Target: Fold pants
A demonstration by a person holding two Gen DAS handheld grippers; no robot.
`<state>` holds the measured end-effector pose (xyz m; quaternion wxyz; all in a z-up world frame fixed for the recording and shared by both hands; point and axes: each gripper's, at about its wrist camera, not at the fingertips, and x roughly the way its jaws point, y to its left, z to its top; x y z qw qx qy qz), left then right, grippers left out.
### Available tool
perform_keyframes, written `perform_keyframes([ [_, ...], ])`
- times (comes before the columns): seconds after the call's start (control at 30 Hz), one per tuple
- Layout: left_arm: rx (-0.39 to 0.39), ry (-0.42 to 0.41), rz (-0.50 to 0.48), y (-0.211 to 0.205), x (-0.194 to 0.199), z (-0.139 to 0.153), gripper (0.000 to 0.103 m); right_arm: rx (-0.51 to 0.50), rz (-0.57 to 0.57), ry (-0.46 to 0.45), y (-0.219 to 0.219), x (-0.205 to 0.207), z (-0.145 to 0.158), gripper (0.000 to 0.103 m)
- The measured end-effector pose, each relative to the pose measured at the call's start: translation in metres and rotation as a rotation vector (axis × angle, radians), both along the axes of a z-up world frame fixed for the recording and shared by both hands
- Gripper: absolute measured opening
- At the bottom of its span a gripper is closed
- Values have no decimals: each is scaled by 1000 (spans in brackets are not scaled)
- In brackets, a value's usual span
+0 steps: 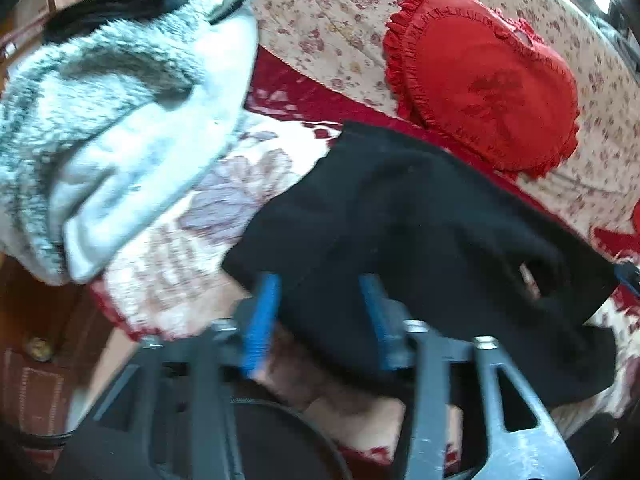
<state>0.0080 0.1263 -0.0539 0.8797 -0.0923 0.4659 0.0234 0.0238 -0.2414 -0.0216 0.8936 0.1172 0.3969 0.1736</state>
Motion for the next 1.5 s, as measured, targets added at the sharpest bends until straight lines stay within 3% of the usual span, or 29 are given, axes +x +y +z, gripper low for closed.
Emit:
perform_keyframes([
  [0.17,-29,17,20,-5,38,-11,53,-33,109,20,53,63,-4,43],
  [0.5,23,72,15,-7,93,-33,53,-157,261,106,137,163,-47,43],
  [0.67,47,82,1,-3,103,-43,55,-200,330,137,150,182,-67,43],
  [0.93,74,68,-24,-5,116,-47,62,-190,386,128,160,189,-82,43],
  [1.07,64,66,-22,-3,117,-46,62,-185,386,99,162,183,-76,15],
  [1.17,28,70,-20,3,113,-43,62,-167,388,47,165,166,-58,8],
  [1.33,-121,45,32,32,88,-25,62,-100,429,-88,172,118,-5,5],
  [1.5,-153,1,99,58,65,-9,62,-129,448,-159,185,83,14,4],
])
